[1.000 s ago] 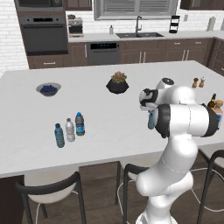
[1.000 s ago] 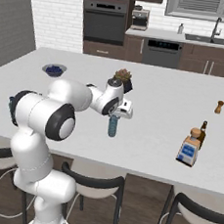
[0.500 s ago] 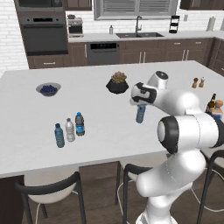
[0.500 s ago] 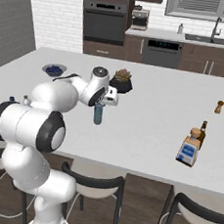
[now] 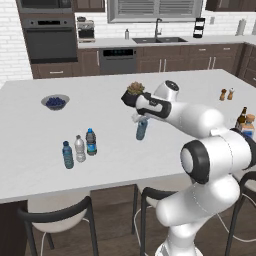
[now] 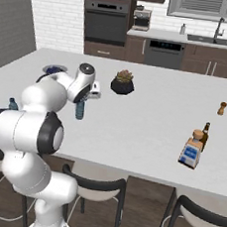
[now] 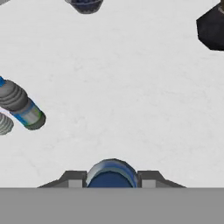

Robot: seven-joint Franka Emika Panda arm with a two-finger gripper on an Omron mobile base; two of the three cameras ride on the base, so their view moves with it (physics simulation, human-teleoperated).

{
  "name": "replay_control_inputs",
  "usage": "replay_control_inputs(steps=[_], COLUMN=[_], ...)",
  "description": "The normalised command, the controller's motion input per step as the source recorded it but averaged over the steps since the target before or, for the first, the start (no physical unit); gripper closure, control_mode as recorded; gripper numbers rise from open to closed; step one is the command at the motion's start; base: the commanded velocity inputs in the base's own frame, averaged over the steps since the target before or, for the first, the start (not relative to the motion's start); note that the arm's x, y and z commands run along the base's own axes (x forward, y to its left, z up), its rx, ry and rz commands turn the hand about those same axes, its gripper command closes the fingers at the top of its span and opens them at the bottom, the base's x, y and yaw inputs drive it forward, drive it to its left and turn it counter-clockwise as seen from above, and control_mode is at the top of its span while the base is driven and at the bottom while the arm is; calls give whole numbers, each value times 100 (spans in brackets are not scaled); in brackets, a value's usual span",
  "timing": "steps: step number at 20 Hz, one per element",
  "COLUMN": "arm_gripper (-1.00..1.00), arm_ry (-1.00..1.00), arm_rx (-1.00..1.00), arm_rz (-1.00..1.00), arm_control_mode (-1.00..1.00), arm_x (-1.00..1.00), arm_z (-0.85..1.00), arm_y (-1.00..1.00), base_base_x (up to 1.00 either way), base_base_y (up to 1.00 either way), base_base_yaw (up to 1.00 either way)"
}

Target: Move the plastic bottles in the middle to the plastics group, and the glass bottles in the middle to the glass group.

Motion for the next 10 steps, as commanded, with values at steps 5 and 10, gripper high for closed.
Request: replay_control_inputs(steps=[5,10], arm_gripper=[100,100], arm_ry=[0,0], arm_rx=[0,0], arm_rz=[27,27], arm_control_mode=[-100,-100], arm_x=[0,0], arm_z=[0,0], arm_y=[79,77], base_base_x=[0,0], base_base_y=[0,0], base_base_yaw=[0,0])
